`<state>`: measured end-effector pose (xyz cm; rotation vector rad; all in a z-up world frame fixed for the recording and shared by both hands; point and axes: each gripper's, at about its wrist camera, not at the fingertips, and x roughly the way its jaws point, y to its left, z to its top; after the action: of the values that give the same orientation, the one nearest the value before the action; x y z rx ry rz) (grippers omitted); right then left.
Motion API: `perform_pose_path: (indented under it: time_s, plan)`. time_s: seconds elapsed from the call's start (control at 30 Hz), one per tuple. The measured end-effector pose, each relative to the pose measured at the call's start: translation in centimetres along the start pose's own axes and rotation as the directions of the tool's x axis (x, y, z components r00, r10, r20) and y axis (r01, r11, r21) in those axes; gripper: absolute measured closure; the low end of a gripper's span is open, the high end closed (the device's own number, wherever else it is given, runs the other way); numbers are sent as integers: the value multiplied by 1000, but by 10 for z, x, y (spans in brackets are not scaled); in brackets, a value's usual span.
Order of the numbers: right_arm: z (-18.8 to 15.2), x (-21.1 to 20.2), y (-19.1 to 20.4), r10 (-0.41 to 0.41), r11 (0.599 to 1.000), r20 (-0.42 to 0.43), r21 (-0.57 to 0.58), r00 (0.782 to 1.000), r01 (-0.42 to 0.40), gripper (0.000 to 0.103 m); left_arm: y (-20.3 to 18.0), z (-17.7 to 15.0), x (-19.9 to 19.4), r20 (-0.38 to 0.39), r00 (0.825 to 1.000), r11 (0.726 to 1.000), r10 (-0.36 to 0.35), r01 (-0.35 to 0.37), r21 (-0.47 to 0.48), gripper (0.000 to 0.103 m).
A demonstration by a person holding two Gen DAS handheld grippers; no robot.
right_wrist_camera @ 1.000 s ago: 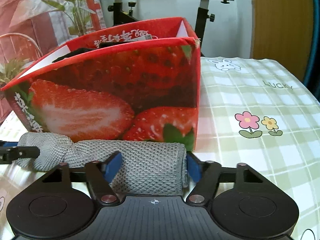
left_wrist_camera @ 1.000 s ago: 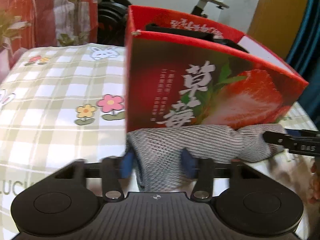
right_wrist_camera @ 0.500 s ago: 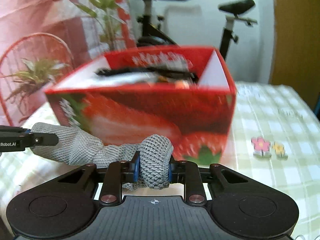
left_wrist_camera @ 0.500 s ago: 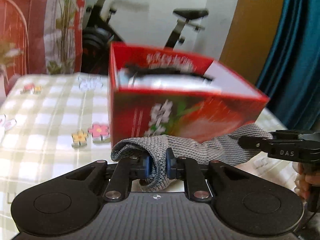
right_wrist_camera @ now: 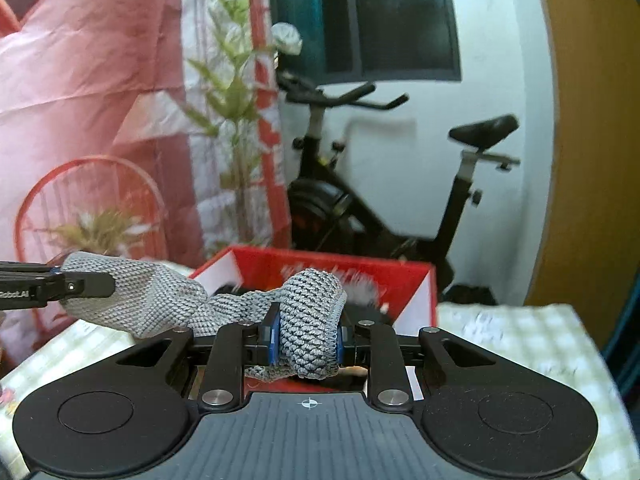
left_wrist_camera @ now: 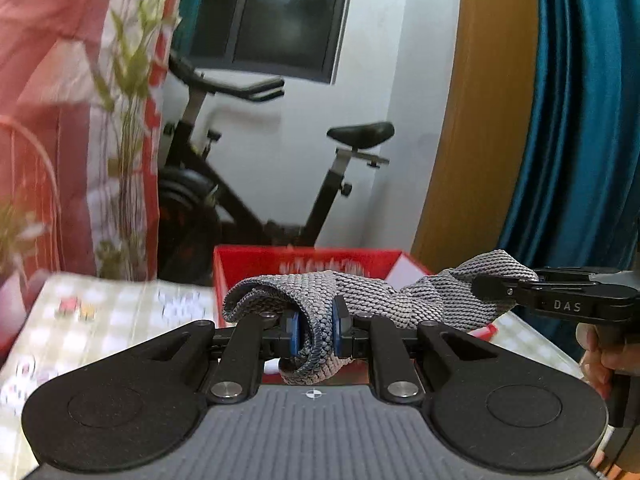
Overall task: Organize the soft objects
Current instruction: 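Lift the grey mesh cloth and carry it over the red box, then lower the grey cloth into the box and open both grippers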
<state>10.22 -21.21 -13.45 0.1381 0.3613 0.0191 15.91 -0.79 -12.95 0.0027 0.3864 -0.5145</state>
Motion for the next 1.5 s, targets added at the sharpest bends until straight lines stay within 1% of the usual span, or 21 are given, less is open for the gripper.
perform_pose_path:
  time_s: [0.1, 0.23, 0.33, 0.37, 0.43, 0.5, 0.6, 0.73, 0.83, 0.9, 0.93, 0.97, 1.1, 1.13, 1.17, 1.2, 1.23, 1.3, 1.37, 1.43, 1.5]
  plan:
    - [9, 17, -4, -47, 999, 18, 10, 999, 47, 81, -6, 11, 22, -9, 1000, 1000, 7, -6, 29, 87]
    - [8, 44, -8, -93, 995, 5, 28, 996, 93, 81, -4, 16, 56, -58, 998, 999, 16, -14, 38, 87]
    - [-2, 67, -10, -111, 993, -46, 33, 993, 112, 81, 1, 10, 80, -138, 990, 999, 7, -2, 35, 87]
    - [-7, 76, -10, -111, 993, -75, 35, 991, 114, 81, 3, 7, 90, -174, 985, 1000, 0, 4, 24, 87]
    - [-16, 90, -14, -113, 992, -124, 41, 986, 119, 81, 11, 3, 105, -219, 975, 1000, -26, 23, -15, 87]
    - [-23, 100, -16, -115, 990, -163, 61, 980, 126, 81, 14, 0, 112, -232, 972, 999, -40, 32, -36, 86]
    - [-31, 113, -21, -118, 986, -205, 88, 972, 138, 81, 14, -1, 123, -248, 968, 999, -46, 43, -18, 86]
    - [-37, 120, -19, -119, 986, -227, 88, 967, 142, 80, 16, -4, 127, -256, 965, 999, -47, 43, -20, 85]
    - [-39, 121, -19, -125, 987, -229, 72, 965, 145, 73, 19, -4, 124, -258, 965, 999, -39, 36, -15, 83]
    - [-39, 120, -17, -131, 988, -227, 53, 965, 147, 64, 20, -1, 124, -261, 965, 1000, -27, 26, -6, 71]
    - [-38, 120, -16, -132, 989, -229, 42, 965, 145, 62, 20, 0, 121, -260, 965, 1000, -23, 25, 2, 57]
    - [-38, 117, -16, -137, 989, -231, 25, 963, 146, 55, 20, 1, 118, -255, 967, 1000, -22, 26, 15, 44]
    - [-32, 108, -15, -138, 990, -210, -5, 968, 140, 32, 19, 4, 109, -252, 968, 998, 15, 1, 62, 25]
    - [-30, 105, -15, -139, 990, -204, -6, 969, 141, 29, 19, 5, 105, -247, 968, 997, 35, -18, 70, 15]
    - [-28, 102, -15, -140, 990, -197, -5, 970, 141, 23, 19, 6, 102, -237, 970, 997, 55, -38, 74, 5]
    - [-26, 100, -16, -139, 990, -191, -2, 972, 141, 16, 19, 8, 98, -225, 972, 996, 71, -55, 77, 3]
    - [-24, 97, -16, -135, 991, -184, 2, 974, 137, 13, 18, 10, 94, -211, 973, 994, 90, -74, 82, 1]
    - [-19, 90, -15, -128, 991, -167, 3, 978, 130, 3, 16, 14, 87, -194, 973, 990, 124, -107, 95, 0]
    - [-14, 83, -11, -133, 991, -151, -1, 980, 134, 1, 15, 18, 82, -193, 968, 984, 162, -144, 106, 0]
    - [-9, 76, -8, -131, 991, -140, -2, 982, 132, 0, 14, 22, 75, -194, 967, 984, 164, -146, 104, 0]
    - [-3, 69, -5, -130, 991, -128, 1, 983, 132, 0, 15, 25, 65, -176, 971, 986, 159, -147, 82, 0]
